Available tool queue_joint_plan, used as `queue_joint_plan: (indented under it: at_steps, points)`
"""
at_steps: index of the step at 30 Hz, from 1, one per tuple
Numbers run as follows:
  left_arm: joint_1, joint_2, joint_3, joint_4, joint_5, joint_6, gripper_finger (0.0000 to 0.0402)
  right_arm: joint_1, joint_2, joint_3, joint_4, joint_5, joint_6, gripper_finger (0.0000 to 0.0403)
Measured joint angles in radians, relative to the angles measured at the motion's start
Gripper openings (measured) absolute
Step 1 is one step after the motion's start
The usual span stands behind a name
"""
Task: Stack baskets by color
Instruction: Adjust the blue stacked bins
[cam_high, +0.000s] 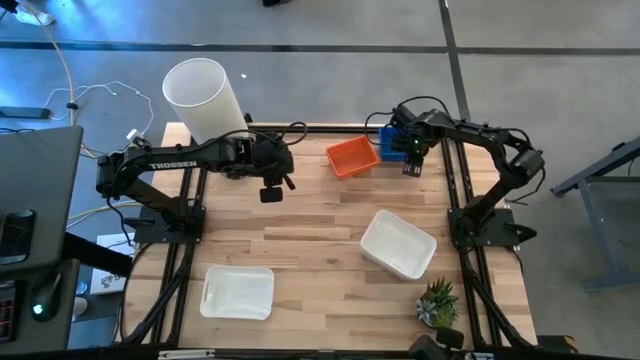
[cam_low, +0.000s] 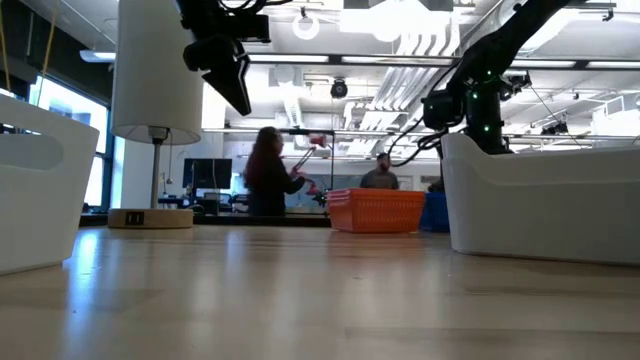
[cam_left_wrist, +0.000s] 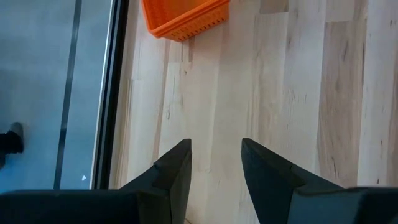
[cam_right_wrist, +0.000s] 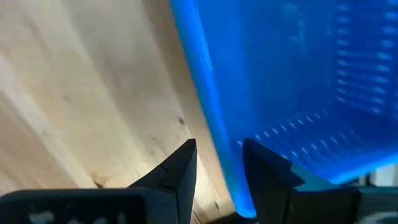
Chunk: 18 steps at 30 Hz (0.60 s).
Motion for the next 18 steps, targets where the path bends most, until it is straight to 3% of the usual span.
queue_joint_plan:
  at_steps: [8, 18]
  points:
    - [0.0, 0.0, 0.0, 0.0, 0.0, 0.002, 0.0127, -0.026, 0.0, 0.0, -0.055, 0.059, 0.05, 0.0116]
    - [0.0, 0.0, 0.0, 0.0, 0.0, 0.0, 0.0127, -0.083, 0.0, 0.0, -0.115, 0.082, 0.084, 0.0065]
